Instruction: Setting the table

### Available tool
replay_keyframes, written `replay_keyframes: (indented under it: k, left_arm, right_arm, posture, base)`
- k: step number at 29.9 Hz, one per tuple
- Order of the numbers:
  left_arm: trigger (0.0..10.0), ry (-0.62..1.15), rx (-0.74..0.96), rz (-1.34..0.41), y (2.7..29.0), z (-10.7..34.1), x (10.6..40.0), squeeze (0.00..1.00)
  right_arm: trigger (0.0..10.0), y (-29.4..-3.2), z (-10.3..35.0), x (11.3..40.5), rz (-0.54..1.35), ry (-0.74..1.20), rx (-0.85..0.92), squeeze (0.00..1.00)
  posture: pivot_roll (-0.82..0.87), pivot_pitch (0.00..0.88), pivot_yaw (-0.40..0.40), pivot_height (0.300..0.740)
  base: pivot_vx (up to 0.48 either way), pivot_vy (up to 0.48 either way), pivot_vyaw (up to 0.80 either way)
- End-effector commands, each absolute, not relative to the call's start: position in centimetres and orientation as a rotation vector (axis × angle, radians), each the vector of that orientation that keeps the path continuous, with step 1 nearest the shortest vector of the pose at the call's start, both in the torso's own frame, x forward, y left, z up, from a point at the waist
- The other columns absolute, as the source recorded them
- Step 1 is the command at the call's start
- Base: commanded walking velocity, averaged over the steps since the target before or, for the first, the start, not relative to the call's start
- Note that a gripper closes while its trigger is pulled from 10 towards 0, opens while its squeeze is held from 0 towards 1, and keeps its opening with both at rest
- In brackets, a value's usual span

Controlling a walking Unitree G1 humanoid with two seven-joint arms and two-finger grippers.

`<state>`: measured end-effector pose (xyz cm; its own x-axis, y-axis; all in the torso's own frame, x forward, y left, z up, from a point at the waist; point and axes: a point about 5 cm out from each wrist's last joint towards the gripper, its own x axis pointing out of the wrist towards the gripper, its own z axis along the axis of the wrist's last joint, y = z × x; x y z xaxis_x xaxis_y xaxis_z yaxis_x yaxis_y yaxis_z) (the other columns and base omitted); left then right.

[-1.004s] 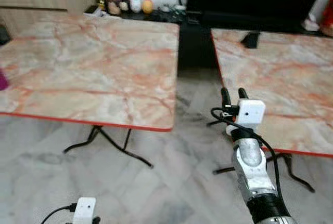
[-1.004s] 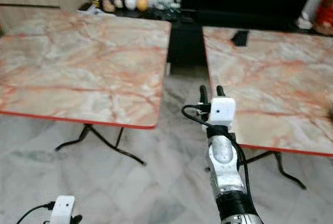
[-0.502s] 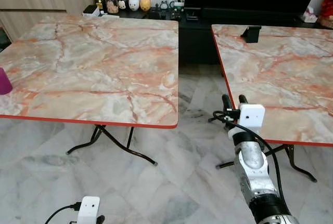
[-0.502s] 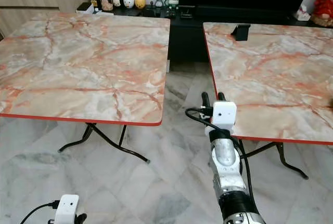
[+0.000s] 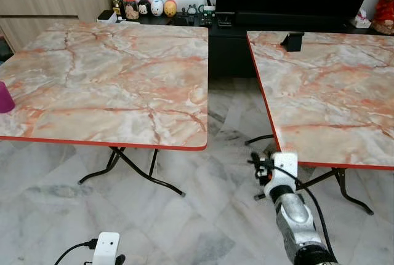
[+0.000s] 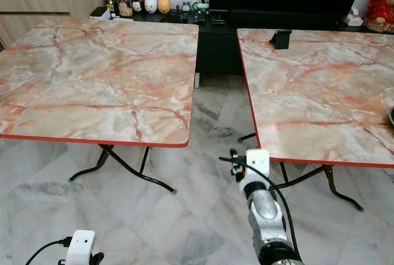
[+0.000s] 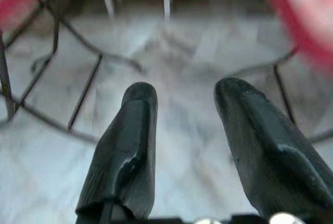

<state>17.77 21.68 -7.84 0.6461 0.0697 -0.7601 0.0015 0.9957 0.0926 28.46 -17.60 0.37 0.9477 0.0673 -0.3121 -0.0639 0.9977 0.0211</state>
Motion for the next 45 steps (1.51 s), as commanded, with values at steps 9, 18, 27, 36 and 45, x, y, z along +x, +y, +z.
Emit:
replay_keyframes:
  k: [9,18,27,36,45]
  left_arm:
    - [10.0,0.875,0.096,0.047,21.8,-7.9,17.7,0.00]
    - [10.0,0.882,0.095,0.060,22.1,-7.9,17.4,0.00]
    - [10.0,0.875,0.096,0.060,22.3,-7.8,17.6,0.00]
    - [10.0,0.870,0.099,0.061,22.5,-7.7,17.8,0.00]
    - [10.0,0.865,0.099,0.054,22.4,-7.7,17.8,0.00]
  right_arm:
    - [10.0,-19.3,-6.6,20.9,-0.073,0.754,0.038,0.00]
    - [10.0,-20.0,-9.5,14.8,-0.143,0.960,0.048,0.00]
    - [10.0,-20.0,-9.1,15.7,-0.163,0.911,0.068,0.00]
    - [10.0,-20.5,-8.8,16.2,-0.146,0.892,0.048,0.00]
    - [10.0,-20.1,-9.2,15.2,-0.151,0.907,0.066,0.00]
  posture:
    - [0.04,0.000,-0.018,0.731]
    - [0.05,0.000,-0.019,0.731]
    - [0.05,0.000,-0.014,0.731]
    - [0.05,0.000,-0.012,0.731]
    - [0.05,0.000,-0.008,0.731]
  base:
    - [0.000,0.000,0.00]
    - [0.000,0.053,0.00]
    - [0.000,0.271,0.00]
    - [0.000,0.271,0.00]
    - [0.000,0.274,0.00]
